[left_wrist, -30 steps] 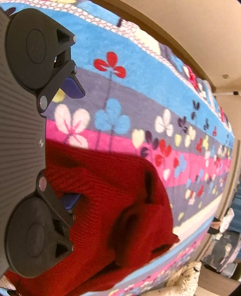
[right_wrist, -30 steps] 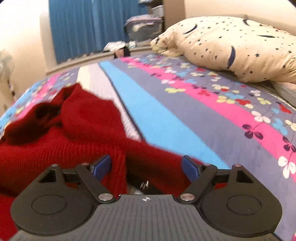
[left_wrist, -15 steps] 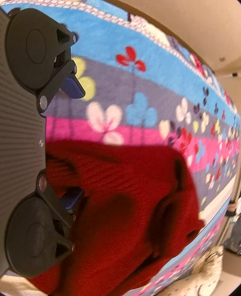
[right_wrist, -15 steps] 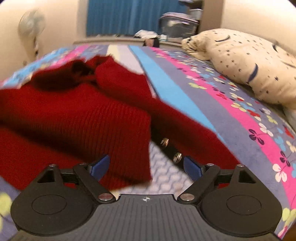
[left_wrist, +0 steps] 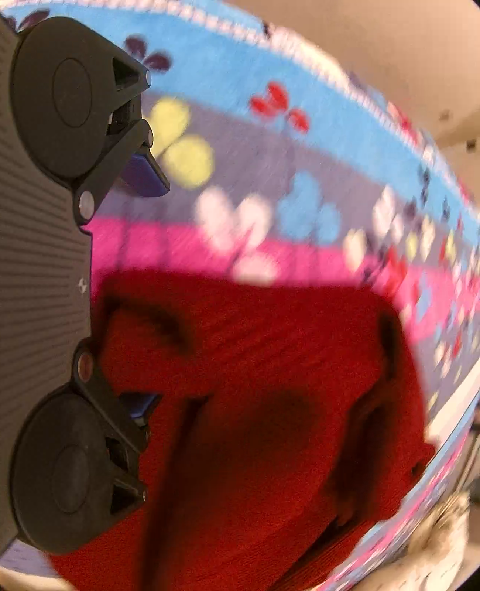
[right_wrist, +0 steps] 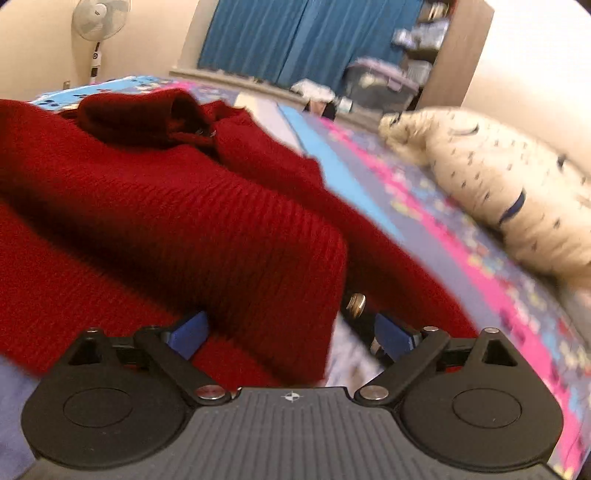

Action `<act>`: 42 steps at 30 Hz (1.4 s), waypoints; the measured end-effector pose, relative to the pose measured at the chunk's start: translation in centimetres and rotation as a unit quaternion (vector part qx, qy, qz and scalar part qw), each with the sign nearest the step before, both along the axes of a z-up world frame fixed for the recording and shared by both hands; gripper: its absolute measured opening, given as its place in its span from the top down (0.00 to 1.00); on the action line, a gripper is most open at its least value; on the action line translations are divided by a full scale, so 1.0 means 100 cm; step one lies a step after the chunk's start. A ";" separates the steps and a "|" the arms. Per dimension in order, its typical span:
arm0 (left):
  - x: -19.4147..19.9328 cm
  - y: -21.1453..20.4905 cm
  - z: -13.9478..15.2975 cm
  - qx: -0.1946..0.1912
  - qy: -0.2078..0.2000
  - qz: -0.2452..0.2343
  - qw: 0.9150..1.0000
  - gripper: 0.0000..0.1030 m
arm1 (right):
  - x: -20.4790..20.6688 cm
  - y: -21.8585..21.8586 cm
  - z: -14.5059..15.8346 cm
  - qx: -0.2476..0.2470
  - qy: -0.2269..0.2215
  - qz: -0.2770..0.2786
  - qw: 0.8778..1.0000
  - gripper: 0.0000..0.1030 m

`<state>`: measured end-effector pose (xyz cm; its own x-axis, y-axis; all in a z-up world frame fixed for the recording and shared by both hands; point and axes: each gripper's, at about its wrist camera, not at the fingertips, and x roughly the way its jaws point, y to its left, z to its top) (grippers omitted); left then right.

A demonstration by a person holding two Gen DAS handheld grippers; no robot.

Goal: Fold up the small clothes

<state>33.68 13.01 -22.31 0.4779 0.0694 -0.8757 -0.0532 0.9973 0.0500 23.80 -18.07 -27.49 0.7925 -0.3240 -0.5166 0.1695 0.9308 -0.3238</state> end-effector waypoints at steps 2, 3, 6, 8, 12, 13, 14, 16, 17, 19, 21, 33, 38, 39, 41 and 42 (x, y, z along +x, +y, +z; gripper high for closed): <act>0.012 0.011 0.010 -0.018 -0.001 0.014 1.000 0.00 | 0.020 -0.025 0.024 0.064 -0.015 -0.036 0.997 0.12; 0.017 0.017 0.016 -0.026 -0.003 0.020 0.999 0.00 | 0.028 -0.041 0.039 0.106 -0.026 -0.046 0.993 0.12; 0.029 0.019 0.025 -0.015 -0.009 0.013 1.000 0.00 | 0.046 -0.080 0.068 0.213 -0.021 -0.054 0.975 0.14; 0.033 0.016 0.030 -0.009 -0.012 0.004 1.000 0.00 | 0.056 -0.100 0.075 0.282 0.001 -0.058 0.958 0.22; 0.035 0.017 0.032 -0.019 -0.010 0.012 1.000 0.00 | 0.060 -0.112 0.069 0.360 0.026 -0.079 0.929 0.30; 0.035 0.018 0.029 -0.019 -0.005 0.013 1.000 0.00 | 0.056 -0.110 0.067 0.370 0.029 -0.085 0.925 0.33; 0.035 0.019 0.025 -0.018 -0.001 0.014 1.000 0.00 | 0.051 -0.107 0.066 0.375 0.030 -0.088 0.923 0.35; 0.031 0.021 0.018 -0.020 0.006 0.017 1.000 0.00 | 0.035 -0.091 0.064 0.383 0.028 -0.091 0.919 0.35; 0.030 0.024 0.015 -0.024 0.009 0.021 0.999 0.00 | 0.027 -0.085 0.061 0.386 0.028 -0.092 0.917 0.35; 0.028 0.027 0.010 -0.039 0.016 0.032 0.999 0.00 | 0.015 -0.072 0.053 0.389 0.030 -0.109 0.914 0.36; 0.027 0.025 0.009 -0.037 0.018 0.036 0.998 0.00 | -0.001 -0.056 0.042 0.388 0.031 -0.137 0.911 0.37; -0.001 -0.008 0.041 -0.032 -0.037 -0.040 0.998 0.85 | 0.006 -0.053 0.046 0.304 0.059 -0.052 0.949 0.89; -0.060 -0.011 0.089 -0.051 -0.057 -0.065 0.995 0.87 | -0.042 -0.078 0.112 0.276 0.035 -0.009 0.961 0.91; -0.079 -0.012 0.097 -0.055 -0.057 -0.074 0.994 0.87 | -0.053 -0.087 0.123 0.270 0.027 -0.015 0.962 0.91; -0.123 -0.015 0.108 -0.054 -0.068 -0.098 0.991 0.87 | -0.075 -0.109 0.137 0.268 0.021 -0.029 0.963 0.91; -0.140 -0.015 0.105 -0.056 -0.070 -0.099 0.991 0.85 | -0.083 -0.119 0.138 0.264 0.026 -0.036 0.964 0.90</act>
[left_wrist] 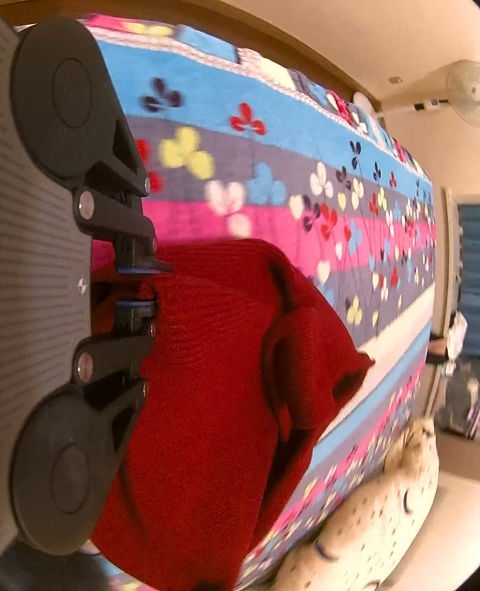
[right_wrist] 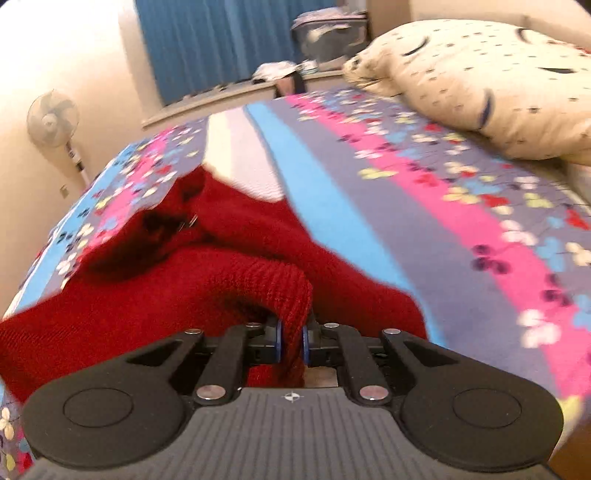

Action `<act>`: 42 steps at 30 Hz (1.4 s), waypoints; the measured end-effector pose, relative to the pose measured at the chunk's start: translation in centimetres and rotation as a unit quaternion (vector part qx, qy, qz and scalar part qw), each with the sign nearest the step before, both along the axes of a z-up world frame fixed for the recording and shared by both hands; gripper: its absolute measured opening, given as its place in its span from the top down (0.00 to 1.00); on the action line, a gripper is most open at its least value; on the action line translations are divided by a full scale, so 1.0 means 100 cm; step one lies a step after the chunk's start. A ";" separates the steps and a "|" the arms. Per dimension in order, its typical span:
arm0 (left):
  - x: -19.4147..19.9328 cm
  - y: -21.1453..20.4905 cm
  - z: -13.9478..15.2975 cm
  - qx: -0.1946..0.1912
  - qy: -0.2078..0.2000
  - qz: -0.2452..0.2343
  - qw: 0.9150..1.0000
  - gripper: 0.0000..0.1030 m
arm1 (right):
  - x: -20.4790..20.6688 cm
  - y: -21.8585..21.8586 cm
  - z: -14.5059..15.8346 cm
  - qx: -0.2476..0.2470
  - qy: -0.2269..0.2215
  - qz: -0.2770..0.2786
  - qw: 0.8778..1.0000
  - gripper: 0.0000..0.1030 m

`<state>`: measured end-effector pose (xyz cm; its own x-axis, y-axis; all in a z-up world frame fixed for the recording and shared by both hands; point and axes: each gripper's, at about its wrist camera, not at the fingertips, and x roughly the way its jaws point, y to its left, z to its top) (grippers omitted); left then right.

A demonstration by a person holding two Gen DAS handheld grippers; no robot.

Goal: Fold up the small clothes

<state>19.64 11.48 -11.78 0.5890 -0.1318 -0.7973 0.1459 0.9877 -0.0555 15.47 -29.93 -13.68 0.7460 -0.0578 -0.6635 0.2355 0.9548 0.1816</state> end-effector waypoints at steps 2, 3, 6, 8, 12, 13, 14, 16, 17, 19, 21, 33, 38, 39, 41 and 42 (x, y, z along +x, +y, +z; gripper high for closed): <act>-0.027 -0.005 -0.020 0.031 0.007 -0.002 1.000 0.48 | -0.008 -0.013 -0.017 -0.014 0.045 0.000 0.999 0.90; -0.037 -0.009 -0.041 0.073 0.023 -0.003 0.997 0.37 | -0.008 -0.016 -0.032 -0.025 0.071 0.002 0.997 0.90; -0.051 -0.005 -0.086 0.095 0.095 0.026 0.991 0.30 | -0.004 -0.017 -0.079 -0.041 0.142 -0.002 0.989 0.90; -0.058 0.004 -0.095 0.085 0.103 0.054 0.989 0.30 | -0.002 -0.017 -0.083 -0.041 0.134 -0.015 0.990 0.90; -0.057 0.036 -0.086 0.008 0.103 0.115 0.988 0.30 | -0.008 -0.022 -0.053 -0.045 0.089 -0.015 0.995 0.90; -0.056 0.044 -0.080 -0.020 0.097 0.126 0.987 0.30 | -0.008 -0.027 -0.046 -0.044 0.079 -0.015 0.996 0.90; -0.053 0.047 -0.076 -0.031 0.090 0.132 0.987 0.30 | -0.010 -0.032 -0.041 -0.045 0.074 -0.018 0.996 0.90; -0.046 0.043 -0.071 -0.009 0.077 0.120 0.990 0.30 | -0.008 -0.043 -0.041 -0.045 0.076 -0.034 0.996 0.90; -0.044 0.038 -0.071 -0.002 0.075 0.100 0.992 0.29 | -0.004 -0.049 -0.045 -0.040 0.082 -0.045 0.995 0.90; -0.044 0.018 -0.073 -0.008 0.080 0.039 0.996 0.27 | 0.005 -0.058 -0.054 -0.021 0.099 -0.061 0.993 0.90; -0.048 -0.001 -0.076 -0.012 0.076 -0.008 0.997 0.24 | 0.010 -0.059 -0.054 -0.009 0.103 -0.065 0.992 0.90; -0.028 -0.074 -0.101 0.046 0.051 -0.057 0.996 0.14 | 0.015 -0.061 -0.016 0.030 0.074 -0.070 0.994 0.90; -0.051 -0.087 -0.087 0.031 0.029 -0.151 0.988 0.12 | 0.029 -0.060 0.003 0.024 0.056 -0.060 0.996 0.90; -0.054 -0.092 -0.094 0.056 0.025 -0.157 0.986 0.12 | 0.031 -0.060 0.004 0.024 0.055 -0.060 0.996 0.90; -0.050 -0.101 -0.112 0.100 0.040 -0.152 0.983 0.12 | 0.033 -0.059 0.005 0.024 0.053 -0.062 0.996 0.90; -0.048 -0.102 -0.118 0.116 0.038 -0.145 0.982 0.11 | 0.033 -0.059 0.005 0.024 0.054 -0.062 0.996 0.90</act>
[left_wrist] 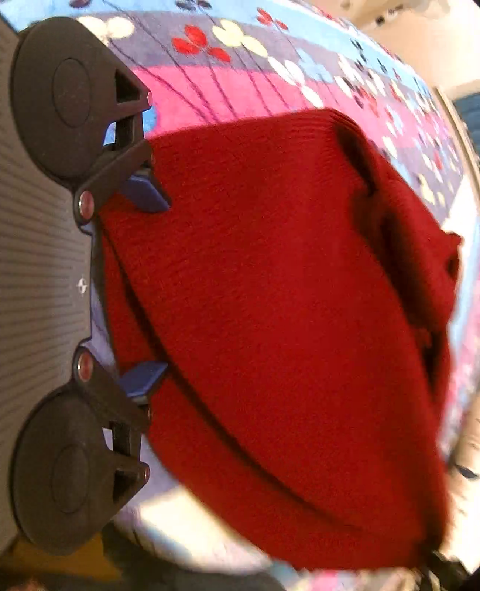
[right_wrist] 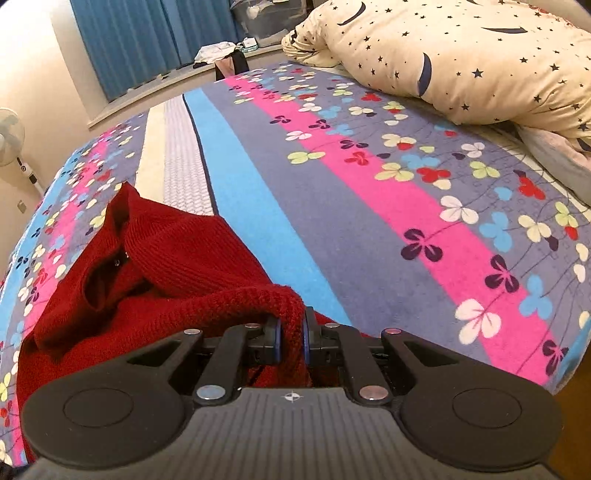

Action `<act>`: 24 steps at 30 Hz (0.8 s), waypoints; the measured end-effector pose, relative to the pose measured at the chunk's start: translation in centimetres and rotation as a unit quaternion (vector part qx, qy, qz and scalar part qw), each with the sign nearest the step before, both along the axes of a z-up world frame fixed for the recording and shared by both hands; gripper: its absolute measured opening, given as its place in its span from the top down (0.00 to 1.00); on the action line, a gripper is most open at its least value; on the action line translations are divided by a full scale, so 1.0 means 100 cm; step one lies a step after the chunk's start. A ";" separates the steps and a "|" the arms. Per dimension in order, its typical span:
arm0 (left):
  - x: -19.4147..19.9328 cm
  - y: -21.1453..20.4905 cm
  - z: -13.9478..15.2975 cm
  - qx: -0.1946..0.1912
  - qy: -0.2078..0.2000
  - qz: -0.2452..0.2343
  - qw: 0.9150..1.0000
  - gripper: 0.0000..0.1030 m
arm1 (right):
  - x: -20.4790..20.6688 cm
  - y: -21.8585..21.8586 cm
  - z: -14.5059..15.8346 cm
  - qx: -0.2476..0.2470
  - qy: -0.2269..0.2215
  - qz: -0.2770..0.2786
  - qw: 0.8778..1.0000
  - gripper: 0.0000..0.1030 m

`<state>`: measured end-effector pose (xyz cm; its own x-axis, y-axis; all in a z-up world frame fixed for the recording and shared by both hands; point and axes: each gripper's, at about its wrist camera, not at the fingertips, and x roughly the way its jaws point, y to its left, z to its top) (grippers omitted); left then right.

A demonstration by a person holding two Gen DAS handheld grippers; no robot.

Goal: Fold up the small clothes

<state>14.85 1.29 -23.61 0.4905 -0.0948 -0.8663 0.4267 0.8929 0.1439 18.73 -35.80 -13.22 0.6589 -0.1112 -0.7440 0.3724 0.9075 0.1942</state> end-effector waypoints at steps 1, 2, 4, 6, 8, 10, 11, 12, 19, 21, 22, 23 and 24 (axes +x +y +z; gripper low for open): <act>0.000 0.000 -0.003 0.007 -0.009 -0.005 1.000 0.07 | -0.001 0.000 0.000 0.002 0.001 0.001 1.000 0.90; -0.001 0.000 -0.005 0.018 -0.019 -0.010 1.000 0.01 | -0.002 -0.001 -0.001 0.003 0.002 0.002 1.000 0.90; 0.003 0.006 -0.003 0.035 -0.034 0.006 0.999 0.01 | -0.004 -0.004 -0.003 0.007 0.004 0.003 1.000 0.90; 0.012 0.029 0.009 0.028 -0.050 0.074 0.996 0.02 | -0.006 -0.006 -0.005 0.013 0.006 -0.001 1.000 0.90; 0.025 0.067 0.025 -0.008 -0.056 0.159 0.986 0.02 | -0.007 -0.006 -0.007 0.015 0.006 -0.003 1.000 0.90; 0.040 0.119 0.039 -0.056 -0.049 0.263 0.962 0.02 | -0.009 -0.004 -0.009 0.013 0.006 -0.003 1.000 0.90; 0.048 0.139 0.040 -0.073 -0.036 0.290 0.954 0.02 | -0.010 -0.003 -0.010 0.014 0.006 -0.004 1.000 0.90; 0.055 0.155 0.037 -0.091 -0.017 0.307 0.947 0.02 | -0.010 -0.003 -0.011 0.016 0.007 -0.006 1.000 0.90; 0.051 0.142 0.014 -0.164 0.078 0.301 0.936 0.02 | -0.017 -0.004 -0.016 0.030 0.012 -0.018 0.999 0.90; 0.047 0.131 0.011 -0.167 0.089 0.298 0.936 0.02 | -0.016 -0.006 -0.015 0.035 0.013 -0.021 0.999 0.90; 0.044 0.124 0.012 -0.160 0.089 0.291 0.939 0.02 | -0.016 -0.007 -0.014 0.036 0.012 -0.022 0.999 0.90; 0.040 0.117 0.013 -0.159 0.096 0.276 0.943 0.03 | -0.014 -0.008 -0.012 0.038 0.011 -0.023 0.999 0.90; 0.039 0.113 0.010 -0.157 0.101 0.264 0.946 0.06 | -0.013 -0.008 -0.011 0.038 0.012 -0.023 0.999 0.90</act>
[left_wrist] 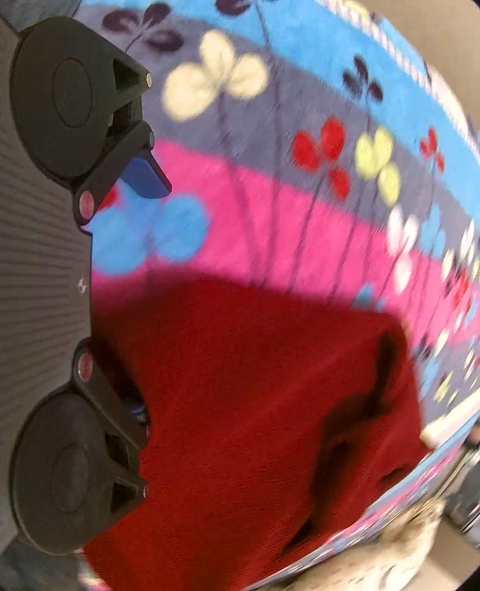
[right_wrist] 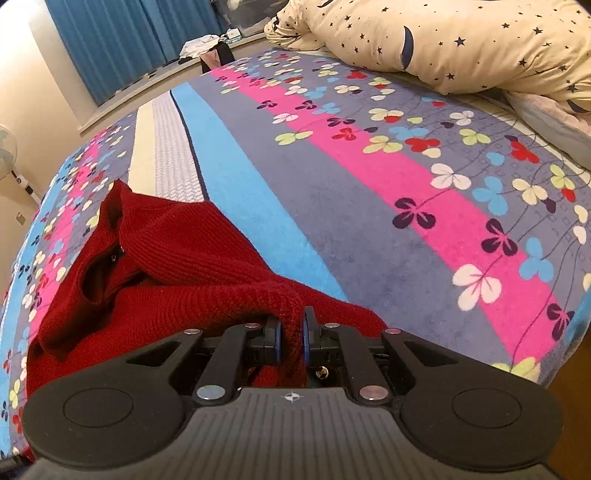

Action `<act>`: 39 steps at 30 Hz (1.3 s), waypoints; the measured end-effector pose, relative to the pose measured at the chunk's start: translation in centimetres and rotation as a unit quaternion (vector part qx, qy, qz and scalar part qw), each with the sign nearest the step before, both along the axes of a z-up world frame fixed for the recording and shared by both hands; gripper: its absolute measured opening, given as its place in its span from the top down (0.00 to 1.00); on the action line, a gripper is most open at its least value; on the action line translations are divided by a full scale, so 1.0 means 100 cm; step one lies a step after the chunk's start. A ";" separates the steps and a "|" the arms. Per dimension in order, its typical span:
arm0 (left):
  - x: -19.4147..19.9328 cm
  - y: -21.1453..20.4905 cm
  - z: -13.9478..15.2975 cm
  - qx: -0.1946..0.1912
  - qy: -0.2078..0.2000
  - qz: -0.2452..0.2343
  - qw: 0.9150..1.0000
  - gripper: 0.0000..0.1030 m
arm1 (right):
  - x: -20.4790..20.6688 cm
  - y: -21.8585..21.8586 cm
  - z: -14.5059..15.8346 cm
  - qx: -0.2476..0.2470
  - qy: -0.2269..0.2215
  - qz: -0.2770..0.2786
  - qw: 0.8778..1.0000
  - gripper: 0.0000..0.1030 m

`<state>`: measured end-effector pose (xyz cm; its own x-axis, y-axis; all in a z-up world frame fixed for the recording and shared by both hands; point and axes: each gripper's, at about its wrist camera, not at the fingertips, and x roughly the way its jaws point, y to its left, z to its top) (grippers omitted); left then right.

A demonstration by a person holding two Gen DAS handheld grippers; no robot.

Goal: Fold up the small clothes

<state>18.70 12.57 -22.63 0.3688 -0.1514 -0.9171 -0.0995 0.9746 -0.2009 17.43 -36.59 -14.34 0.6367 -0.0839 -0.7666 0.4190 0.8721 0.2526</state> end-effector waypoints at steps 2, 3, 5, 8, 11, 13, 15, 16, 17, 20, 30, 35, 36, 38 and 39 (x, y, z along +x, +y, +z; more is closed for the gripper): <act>-0.006 -0.011 0.000 0.035 -0.017 -0.024 0.999 0.61 | 0.001 0.001 -0.001 -0.001 0.003 -0.002 1.000 0.90; -0.009 -0.014 0.001 0.067 -0.028 -0.026 0.997 0.79 | 0.001 0.002 -0.002 -0.002 0.005 -0.002 1.000 0.90; -0.010 0.005 0.009 0.028 -0.026 0.019 0.999 0.92 | -0.003 0.005 -0.004 -0.005 0.008 0.006 1.000 0.90; -0.018 0.017 0.053 0.060 -0.080 0.023 0.995 0.92 | -0.015 0.009 0.002 0.002 0.003 0.021 1.000 0.90; -0.041 0.027 0.111 0.083 -0.145 0.001 0.986 0.92 | -0.039 0.019 0.018 -0.008 -0.017 0.052 0.998 0.90; -0.052 0.031 0.124 0.090 -0.149 -0.008 0.985 0.92 | -0.056 0.023 0.014 -0.026 -0.006 0.057 0.998 0.90; -0.061 0.032 0.107 0.107 -0.118 -0.020 0.987 0.92 | -0.067 0.018 -0.007 -0.019 0.024 0.052 0.998 0.90; -0.064 0.030 0.091 0.114 -0.098 -0.028 0.988 0.92 | -0.071 0.011 -0.022 0.000 0.044 0.042 0.998 0.90; -0.066 0.029 0.078 0.120 -0.081 -0.034 0.989 0.91 | -0.074 0.007 -0.044 0.023 0.074 0.039 0.996 0.90; -0.063 0.024 0.034 0.140 -0.014 -0.047 0.989 0.69 | -0.074 0.015 -0.083 0.012 0.140 0.066 0.988 0.86; -0.063 0.002 0.116 0.171 -0.130 -0.067 0.974 0.01 | -0.089 -0.004 -0.024 -0.082 0.083 0.073 0.990 0.32; -0.006 -0.092 0.124 0.095 -0.176 -0.170 0.965 0.00 | -0.026 0.024 -0.035 -0.121 0.032 0.142 0.982 0.19; 0.008 -0.115 0.116 0.085 -0.173 -0.201 0.960 0.00 | -0.009 0.031 -0.043 -0.140 0.037 0.156 0.977 0.18; 0.036 -0.159 0.089 0.105 -0.160 -0.249 0.950 0.00 | 0.026 0.045 -0.065 -0.170 0.067 0.195 0.964 0.19; 0.051 -0.178 0.073 0.120 -0.146 -0.267 0.945 0.00 | 0.039 0.049 -0.075 -0.174 0.088 0.221 0.955 0.23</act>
